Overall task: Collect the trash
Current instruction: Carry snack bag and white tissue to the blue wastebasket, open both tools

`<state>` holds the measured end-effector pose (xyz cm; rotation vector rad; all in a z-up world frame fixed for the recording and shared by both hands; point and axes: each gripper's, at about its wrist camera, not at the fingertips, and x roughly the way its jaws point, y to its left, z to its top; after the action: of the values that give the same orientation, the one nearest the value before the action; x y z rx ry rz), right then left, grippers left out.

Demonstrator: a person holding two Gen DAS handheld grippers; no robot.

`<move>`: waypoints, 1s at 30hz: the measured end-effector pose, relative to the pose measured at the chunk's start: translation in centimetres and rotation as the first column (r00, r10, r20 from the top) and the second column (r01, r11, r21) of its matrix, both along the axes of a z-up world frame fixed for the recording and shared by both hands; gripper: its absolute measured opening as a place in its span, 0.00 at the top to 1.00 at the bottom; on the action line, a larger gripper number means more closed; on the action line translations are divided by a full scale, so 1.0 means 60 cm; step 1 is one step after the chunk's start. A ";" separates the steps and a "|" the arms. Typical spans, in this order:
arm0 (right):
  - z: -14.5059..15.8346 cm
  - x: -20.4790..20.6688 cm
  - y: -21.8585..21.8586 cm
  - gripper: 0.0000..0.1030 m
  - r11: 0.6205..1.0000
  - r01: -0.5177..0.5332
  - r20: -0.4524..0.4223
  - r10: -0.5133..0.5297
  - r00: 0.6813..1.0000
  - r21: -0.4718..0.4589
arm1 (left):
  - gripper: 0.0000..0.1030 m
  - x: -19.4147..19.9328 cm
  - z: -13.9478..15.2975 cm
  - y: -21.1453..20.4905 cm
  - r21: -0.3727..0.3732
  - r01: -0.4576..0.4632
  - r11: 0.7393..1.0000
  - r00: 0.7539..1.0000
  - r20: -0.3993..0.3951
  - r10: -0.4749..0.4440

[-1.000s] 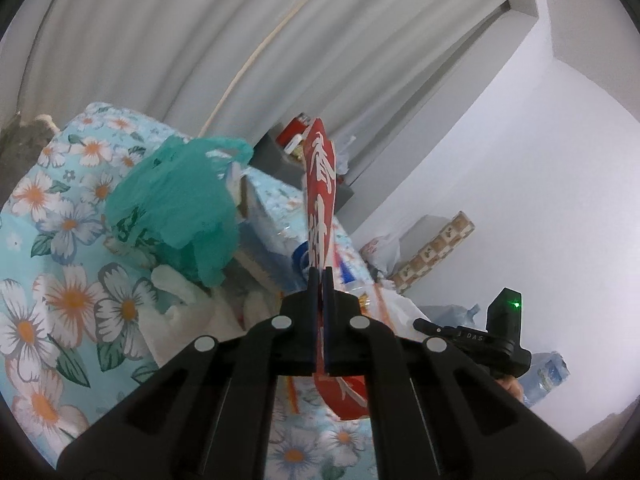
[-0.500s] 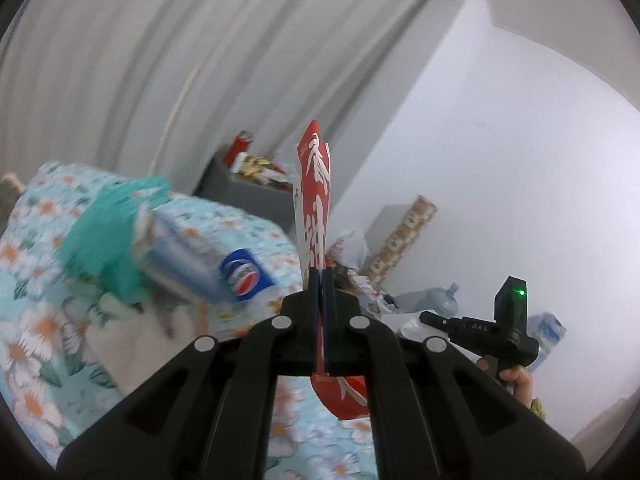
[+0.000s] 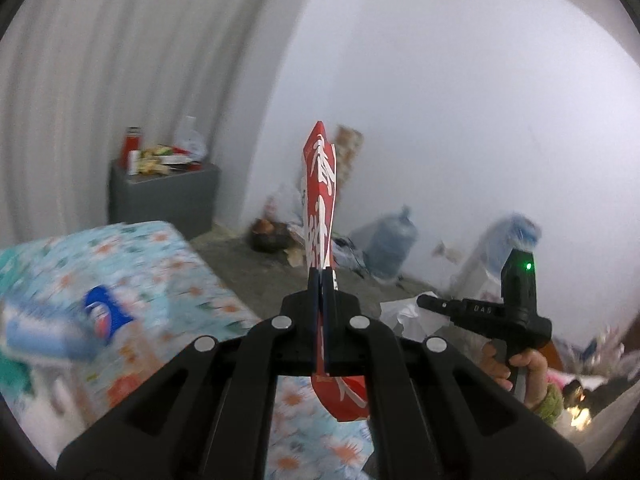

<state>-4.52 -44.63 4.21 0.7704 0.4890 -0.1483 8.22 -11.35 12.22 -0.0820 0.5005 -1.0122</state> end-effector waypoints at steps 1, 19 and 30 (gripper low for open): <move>-0.004 -0.007 -0.011 0.95 1.000 0.015 0.000 -0.015 1.000 0.009 | 1.00 0.001 0.000 -0.028 0.020 0.019 1.000 1.000 0.006 -0.019; -0.220 -0.057 -0.227 0.95 0.916 0.347 -0.197 -0.310 0.930 0.200 | 1.00 0.019 -0.201 -0.546 0.429 0.300 0.852 0.952 -0.071 -0.299; -0.410 -0.020 -0.325 0.90 0.834 0.456 -0.340 -0.351 0.873 0.311 | 0.89 0.076 -0.423 -0.739 0.591 0.357 0.724 0.932 -0.176 -0.316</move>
<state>-5.72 -64.14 -20.41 1.2486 0.6163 -0.5790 12.81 -55.68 -13.17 0.5919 0.9107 -1.1573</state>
